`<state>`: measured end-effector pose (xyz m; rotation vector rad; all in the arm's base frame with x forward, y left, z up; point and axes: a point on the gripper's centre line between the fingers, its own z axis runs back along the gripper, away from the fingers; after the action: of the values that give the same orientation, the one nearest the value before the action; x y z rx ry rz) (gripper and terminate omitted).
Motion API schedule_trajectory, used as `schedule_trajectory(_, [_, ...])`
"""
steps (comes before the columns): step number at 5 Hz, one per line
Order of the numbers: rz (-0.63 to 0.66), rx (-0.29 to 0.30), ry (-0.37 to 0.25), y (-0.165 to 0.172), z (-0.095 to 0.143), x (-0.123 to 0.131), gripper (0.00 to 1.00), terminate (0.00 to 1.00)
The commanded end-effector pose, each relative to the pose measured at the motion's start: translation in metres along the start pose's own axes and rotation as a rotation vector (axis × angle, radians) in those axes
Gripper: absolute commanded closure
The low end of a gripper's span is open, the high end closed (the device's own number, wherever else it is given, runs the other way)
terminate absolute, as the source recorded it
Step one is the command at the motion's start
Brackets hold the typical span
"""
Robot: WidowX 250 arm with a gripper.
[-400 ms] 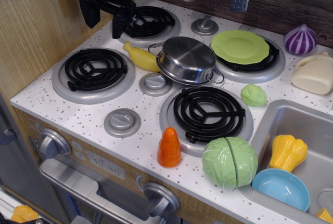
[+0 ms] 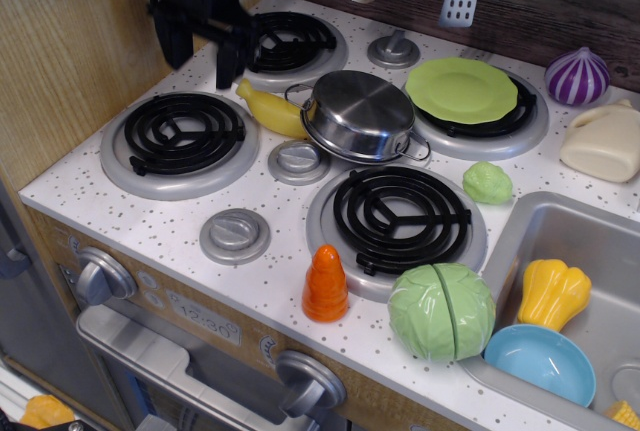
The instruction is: Put carrot on plate
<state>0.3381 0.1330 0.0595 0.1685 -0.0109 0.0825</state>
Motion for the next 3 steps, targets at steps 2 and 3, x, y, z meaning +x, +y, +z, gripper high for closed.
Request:
schedule_trajectory(2, [-0.013, 0.041, -0.079, -0.095, 0.096, -0.041, 0.00, 0.00])
schedule_trajectory(3, [0.018, 0.012, -0.108, -0.134, 0.086, -0.065, 0.00, 0.00])
